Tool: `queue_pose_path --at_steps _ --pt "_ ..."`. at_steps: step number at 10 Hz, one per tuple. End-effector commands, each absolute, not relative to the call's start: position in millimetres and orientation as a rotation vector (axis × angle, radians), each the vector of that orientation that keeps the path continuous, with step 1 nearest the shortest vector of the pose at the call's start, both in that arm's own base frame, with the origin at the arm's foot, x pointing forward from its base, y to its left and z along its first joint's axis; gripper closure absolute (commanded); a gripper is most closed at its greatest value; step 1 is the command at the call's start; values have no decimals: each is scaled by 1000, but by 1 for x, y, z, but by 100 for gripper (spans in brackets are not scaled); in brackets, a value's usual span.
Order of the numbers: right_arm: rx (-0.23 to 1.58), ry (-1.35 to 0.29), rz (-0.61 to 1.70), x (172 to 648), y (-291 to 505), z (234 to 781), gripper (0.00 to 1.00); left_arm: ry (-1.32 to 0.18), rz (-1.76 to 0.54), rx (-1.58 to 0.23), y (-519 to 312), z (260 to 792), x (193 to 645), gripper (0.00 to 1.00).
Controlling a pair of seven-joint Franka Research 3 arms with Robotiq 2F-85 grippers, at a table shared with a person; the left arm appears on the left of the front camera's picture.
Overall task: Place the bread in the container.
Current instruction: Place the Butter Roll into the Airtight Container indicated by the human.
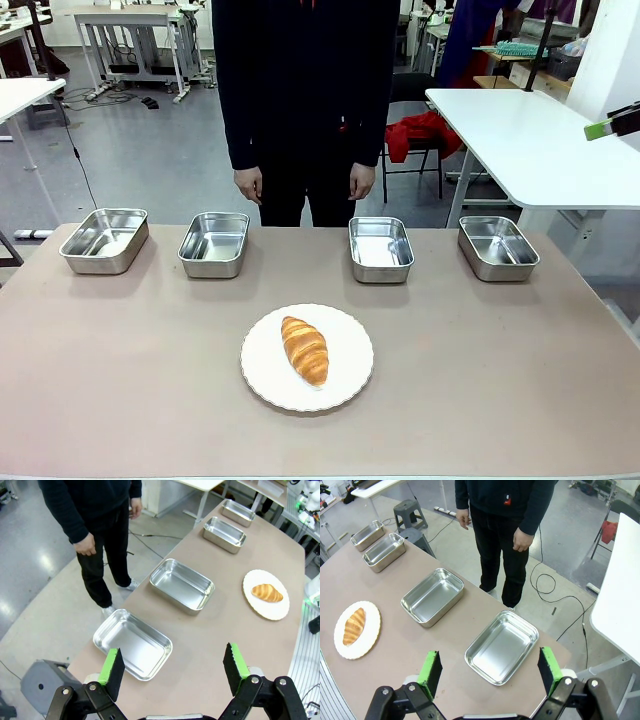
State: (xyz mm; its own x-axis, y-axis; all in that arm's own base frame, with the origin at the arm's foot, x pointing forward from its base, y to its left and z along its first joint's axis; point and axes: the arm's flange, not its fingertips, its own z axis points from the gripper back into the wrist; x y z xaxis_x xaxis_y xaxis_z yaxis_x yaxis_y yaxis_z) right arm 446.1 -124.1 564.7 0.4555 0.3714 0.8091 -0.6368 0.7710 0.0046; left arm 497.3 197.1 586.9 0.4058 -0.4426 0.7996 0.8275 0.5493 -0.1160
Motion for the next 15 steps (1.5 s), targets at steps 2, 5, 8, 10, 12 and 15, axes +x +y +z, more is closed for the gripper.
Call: queue_pose_path --at_steps 2,5,8,10,12,15 --pt "336 -919 636 446 -123 567 0 -806 -856 -555 196 589 496 0" --pt "336 -919 636 446 -123 567 0 -806 -856 -555 196 589 496 0" --pt "336 -919 636 446 -123 567 0 -806 -856 -555 196 589 496 0" --pt "336 -919 636 446 -123 567 0 -806 -856 -555 196 589 496 0" --pt "336 -919 636 446 -123 567 0 -806 -856 -555 196 589 496 0" --pt "336 -919 636 446 -123 567 0 -806 -856 -555 196 589 496 0"
